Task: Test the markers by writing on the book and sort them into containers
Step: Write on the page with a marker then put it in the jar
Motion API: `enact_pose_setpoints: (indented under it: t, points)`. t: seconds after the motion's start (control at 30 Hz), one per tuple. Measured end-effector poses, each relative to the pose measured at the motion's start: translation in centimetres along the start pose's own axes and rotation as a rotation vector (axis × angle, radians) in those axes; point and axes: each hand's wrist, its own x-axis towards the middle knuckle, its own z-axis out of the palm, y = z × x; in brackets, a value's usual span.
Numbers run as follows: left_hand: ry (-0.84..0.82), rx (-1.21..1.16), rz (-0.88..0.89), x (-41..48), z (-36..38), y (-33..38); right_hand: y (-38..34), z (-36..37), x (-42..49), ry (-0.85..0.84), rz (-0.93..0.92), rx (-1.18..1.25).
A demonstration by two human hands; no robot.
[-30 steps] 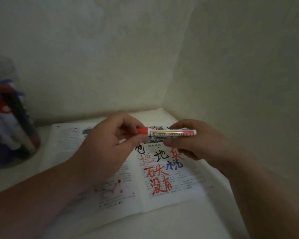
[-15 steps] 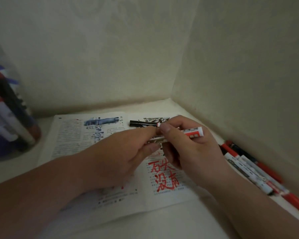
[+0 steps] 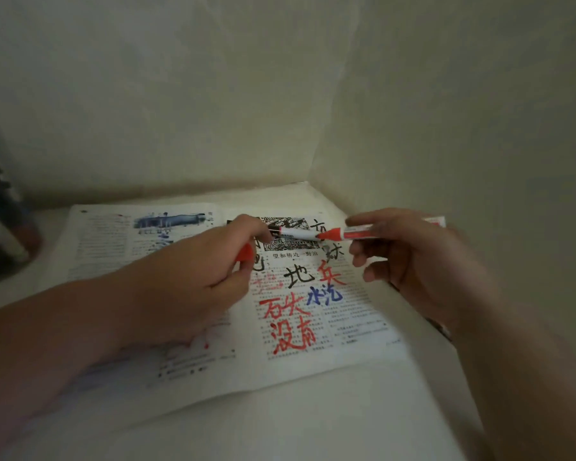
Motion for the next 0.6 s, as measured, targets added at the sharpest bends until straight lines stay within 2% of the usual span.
enact_pose_setpoints:
  t: [0.13, 0.2, 0.33, 0.47, 0.6]
  points:
    - [-0.007, 0.059, 0.003, 0.1, 0.1, -0.1, 0.0, -0.5, -0.4, -0.092, 0.04, -0.273]
    - [-0.005, 0.078, 0.02, 0.2, 0.3, -0.3, 0.6, -0.5, -0.9, -0.13, 0.032, -0.27]
    - [0.054, 0.129, 0.112, 0.4, 0.3, -0.9, 2.2, -0.6, -1.9, -0.195, 0.098, -0.108]
    - [0.062, 0.224, 0.269, 1.0, 0.1, -1.5, 2.5, -0.6, -2.2, -0.238, 0.062, -0.177]
    - [0.044, 0.236, 0.318, 1.1, 0.1, -1.7, 3.1, -0.7, -1.7, -0.192, 0.051, -0.268]
